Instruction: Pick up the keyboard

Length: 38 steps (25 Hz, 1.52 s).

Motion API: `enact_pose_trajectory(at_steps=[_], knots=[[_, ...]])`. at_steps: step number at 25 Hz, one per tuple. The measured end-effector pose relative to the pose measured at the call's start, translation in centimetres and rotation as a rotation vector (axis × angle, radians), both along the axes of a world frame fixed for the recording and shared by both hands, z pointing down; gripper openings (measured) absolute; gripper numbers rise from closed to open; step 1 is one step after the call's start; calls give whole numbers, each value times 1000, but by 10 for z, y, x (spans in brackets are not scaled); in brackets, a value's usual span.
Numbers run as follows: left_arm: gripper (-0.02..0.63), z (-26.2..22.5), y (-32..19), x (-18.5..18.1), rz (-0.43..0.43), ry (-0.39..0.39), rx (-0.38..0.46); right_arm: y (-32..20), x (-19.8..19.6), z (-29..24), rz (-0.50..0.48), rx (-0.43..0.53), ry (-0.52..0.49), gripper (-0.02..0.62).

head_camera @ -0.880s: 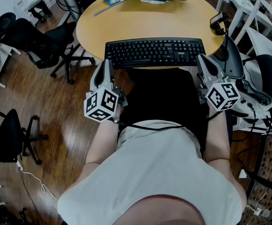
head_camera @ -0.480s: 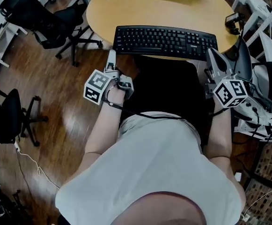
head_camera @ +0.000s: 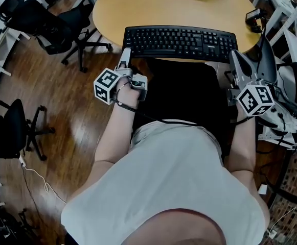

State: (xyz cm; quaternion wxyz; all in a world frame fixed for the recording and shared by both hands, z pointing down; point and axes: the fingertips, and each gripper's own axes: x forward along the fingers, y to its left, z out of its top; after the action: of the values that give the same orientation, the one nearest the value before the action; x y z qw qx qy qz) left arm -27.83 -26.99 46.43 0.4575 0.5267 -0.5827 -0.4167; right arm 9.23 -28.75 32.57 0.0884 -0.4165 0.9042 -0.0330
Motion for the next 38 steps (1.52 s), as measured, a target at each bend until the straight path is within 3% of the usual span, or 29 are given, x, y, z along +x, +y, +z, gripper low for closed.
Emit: enact_pose_trajectory(at_steps=[12, 19, 24, 27, 29, 31, 35, 38], knots=[[396, 8, -6, 12, 28, 181, -6, -4, 12, 7, 41, -37, -11, 2], [396, 7, -4, 3, 14, 179, 19, -23, 45, 31, 177, -143, -123, 3], [396, 8, -4, 3, 15, 178, 13, -37, 71, 53, 281, -243, -125, 3], [396, 8, -4, 4, 15, 175, 12, -45, 77, 66, 297, -308, -135, 128], [396, 8, -5, 4, 15, 174, 12, -49, 77, 75, 274, -357, -177, 216], [396, 8, -5, 4, 14, 175, 12, -52, 74, 84, 240, -416, -261, 242], [396, 8, -5, 4, 17, 175, 11, -56, 67, 101, 151, -533, -479, 253], [396, 7, -6, 4, 17, 178, 11, -59, 65, 106, 121, -573, -575, 262]])
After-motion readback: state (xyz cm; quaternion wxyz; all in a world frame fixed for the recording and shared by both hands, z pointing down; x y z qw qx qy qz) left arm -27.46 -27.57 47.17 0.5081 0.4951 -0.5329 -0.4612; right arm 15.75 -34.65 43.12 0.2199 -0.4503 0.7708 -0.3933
